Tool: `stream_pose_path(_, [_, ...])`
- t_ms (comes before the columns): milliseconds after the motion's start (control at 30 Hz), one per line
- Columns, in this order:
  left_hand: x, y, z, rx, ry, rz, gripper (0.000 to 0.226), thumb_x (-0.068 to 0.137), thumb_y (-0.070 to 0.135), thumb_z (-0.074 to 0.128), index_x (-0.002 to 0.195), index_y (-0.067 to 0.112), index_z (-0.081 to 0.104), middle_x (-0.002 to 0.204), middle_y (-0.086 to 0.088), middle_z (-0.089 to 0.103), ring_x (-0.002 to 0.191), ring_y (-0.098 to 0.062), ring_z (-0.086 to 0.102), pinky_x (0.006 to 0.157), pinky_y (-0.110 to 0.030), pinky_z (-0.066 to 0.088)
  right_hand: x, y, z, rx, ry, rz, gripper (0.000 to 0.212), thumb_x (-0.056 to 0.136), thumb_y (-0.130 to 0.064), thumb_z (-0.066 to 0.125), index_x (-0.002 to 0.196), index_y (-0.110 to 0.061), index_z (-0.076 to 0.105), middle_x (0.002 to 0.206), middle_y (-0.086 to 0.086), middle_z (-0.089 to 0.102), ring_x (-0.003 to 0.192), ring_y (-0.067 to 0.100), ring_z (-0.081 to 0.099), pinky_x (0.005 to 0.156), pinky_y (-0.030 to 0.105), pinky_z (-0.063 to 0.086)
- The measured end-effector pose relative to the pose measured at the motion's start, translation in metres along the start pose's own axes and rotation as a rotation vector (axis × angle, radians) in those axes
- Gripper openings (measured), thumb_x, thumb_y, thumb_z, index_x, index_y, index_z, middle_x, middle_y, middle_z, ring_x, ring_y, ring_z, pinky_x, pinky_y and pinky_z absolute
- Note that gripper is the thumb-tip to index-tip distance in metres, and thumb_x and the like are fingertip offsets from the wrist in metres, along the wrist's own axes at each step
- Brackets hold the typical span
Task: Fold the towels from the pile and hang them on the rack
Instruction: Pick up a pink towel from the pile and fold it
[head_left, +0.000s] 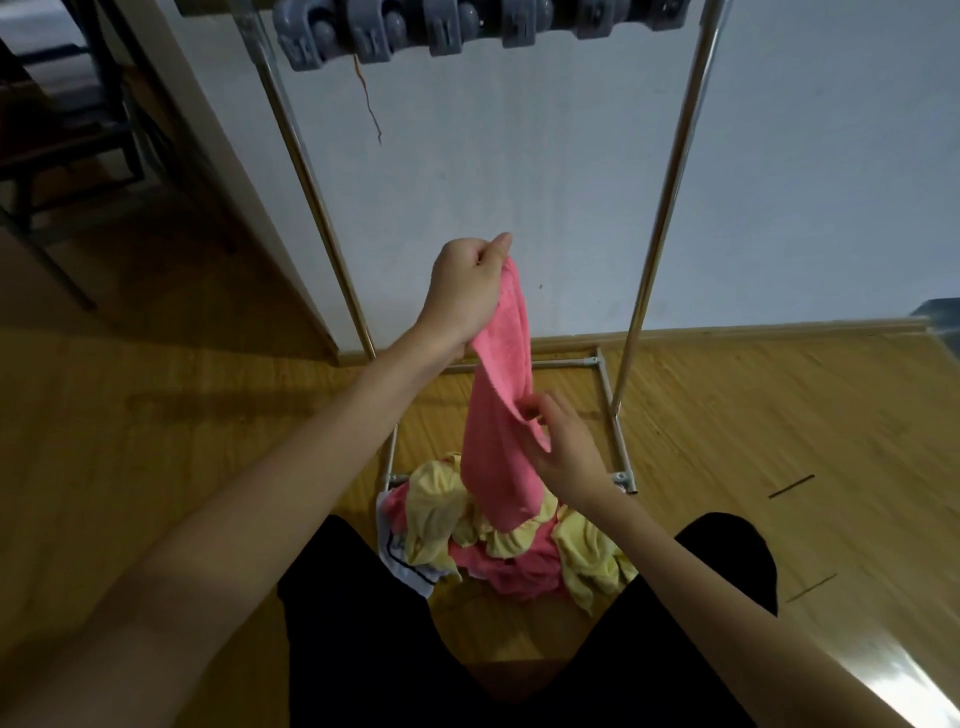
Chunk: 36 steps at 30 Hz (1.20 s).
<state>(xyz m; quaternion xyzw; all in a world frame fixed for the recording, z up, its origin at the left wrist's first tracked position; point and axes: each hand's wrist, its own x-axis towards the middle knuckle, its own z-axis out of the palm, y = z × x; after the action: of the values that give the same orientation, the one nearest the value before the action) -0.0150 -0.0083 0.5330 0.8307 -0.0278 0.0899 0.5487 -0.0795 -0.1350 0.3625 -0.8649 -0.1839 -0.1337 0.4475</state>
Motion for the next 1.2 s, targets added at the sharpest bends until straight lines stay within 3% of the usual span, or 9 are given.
stream_pose_path(233, [0.006, -0.024, -0.035, -0.083, 0.148, -0.148, 0.04, 0.1, 0.031, 0.045, 0.063, 0.016, 0.041, 0.053, 0.001, 0.025, 0.049, -0.017, 0.034, 0.052, -0.028, 0.029, 0.013, 0.023, -0.022, 0.038, 0.123, 0.212, 0.011, 0.096, -0.008, 0.047, 0.1, -0.006, 0.058, 0.084, -0.001, 0.062, 0.073, 0.015, 0.058, 0.063, 0.032, 0.047])
stream_pose_path(400, [0.008, -0.055, -0.055, -0.093, 0.281, -0.224, 0.032, 0.099, 0.028, 0.047, 0.072, 0.012, 0.048, 0.059, -0.002, 0.027, 0.059, -0.018, 0.035, 0.057, -0.03, 0.026, 0.038, 0.013, -0.057, 0.021, 0.168, 0.14, 0.011, 0.097, -0.007, 0.045, 0.097, -0.006, 0.056, 0.074, -0.012, 0.056, 0.068, -0.004, 0.055, 0.058, 0.021, 0.037])
stream_pose_path(500, [0.006, -0.075, -0.064, 0.089, 0.178, -0.266, 0.026, 0.096, 0.023, 0.048, 0.073, 0.011, 0.049, 0.062, -0.006, 0.034, 0.061, -0.018, 0.039, 0.058, -0.03, 0.027, 0.056, -0.009, -0.078, 0.059, 0.166, 0.059, 0.011, 0.097, -0.009, 0.047, 0.097, -0.01, 0.058, 0.078, -0.005, 0.062, 0.07, 0.004, 0.056, 0.06, 0.017, 0.041])
stream_pose_path(600, [0.002, -0.086, -0.07, 0.487, -0.063, -0.271, 0.017, 0.092, 0.017, 0.051, 0.076, 0.013, 0.054, 0.071, -0.006, 0.048, 0.068, -0.021, 0.05, 0.061, -0.032, 0.038, 0.073, -0.03, -0.086, 0.045, 0.116, -0.013, 0.013, 0.095, -0.007, 0.051, 0.095, -0.013, 0.062, 0.081, -0.014, 0.064, 0.075, -0.001, 0.059, 0.066, 0.01, 0.041])
stream_pose_path(667, [-0.005, -0.086, -0.075, 0.688, -0.115, -0.251, 0.009, 0.094, 0.023, 0.052, 0.091, 0.015, 0.055, 0.082, 0.002, 0.056, 0.076, -0.017, 0.056, 0.07, -0.035, 0.046, 0.083, -0.041, -0.085, 0.028, 0.08, -0.064, 0.016, 0.092, -0.002, 0.053, 0.093, -0.015, 0.063, 0.083, -0.012, 0.066, 0.078, 0.001, 0.061, 0.069, 0.015, 0.045])
stream_pose_path(767, [-0.019, -0.086, -0.08, 0.777, -0.135, -0.121, 0.011, 0.095, 0.023, 0.054, 0.103, 0.018, 0.061, 0.093, 0.004, 0.06, 0.081, -0.013, 0.059, 0.075, -0.033, 0.053, 0.091, -0.057, -0.082, 0.006, 0.026, -0.123, 0.018, 0.089, -0.002, 0.054, 0.094, -0.014, 0.066, 0.085, -0.005, 0.069, 0.078, 0.009, 0.063, 0.073, 0.026, 0.049])
stream_pose_path(867, [-0.031, -0.085, -0.083, 0.685, -0.239, 0.001, 0.017, 0.091, 0.031, 0.06, 0.106, 0.026, 0.066, 0.103, 0.002, 0.05, 0.098, -0.012, 0.052, 0.09, -0.029, 0.044, 0.092, -0.073, -0.079, -0.016, -0.066, -0.168, 0.014, 0.089, -0.011, 0.055, 0.094, -0.014, 0.068, 0.086, -0.005, 0.071, 0.078, 0.008, 0.064, 0.075, 0.026, 0.049])
stream_pose_path(1000, [-0.049, -0.077, -0.072, 0.287, -0.414, 0.15, 0.024, 0.083, 0.028, 0.072, 0.106, 0.025, 0.066, 0.109, 0.005, 0.056, 0.101, 0.001, 0.054, 0.089, -0.009, 0.039, 0.091, -0.087, -0.074, -0.042, -0.163, -0.184, 0.01, 0.088, -0.012, 0.061, 0.092, -0.012, 0.07, 0.083, -0.004, 0.072, 0.076, 0.007, 0.064, 0.071, 0.025, 0.049])
stream_pose_path(1200, [-0.056, -0.082, -0.049, 0.162, -0.336, 0.199, 0.023, 0.084, 0.028, 0.069, 0.102, 0.014, 0.069, 0.099, 0.004, 0.067, 0.095, -0.008, 0.063, 0.088, -0.032, 0.052, 0.089, -0.093, -0.076, -0.045, -0.2, -0.193, 0.014, 0.085, -0.008, 0.061, 0.093, -0.011, 0.072, 0.088, -0.004, 0.072, 0.082, 0.004, 0.063, 0.074, 0.021, 0.049])
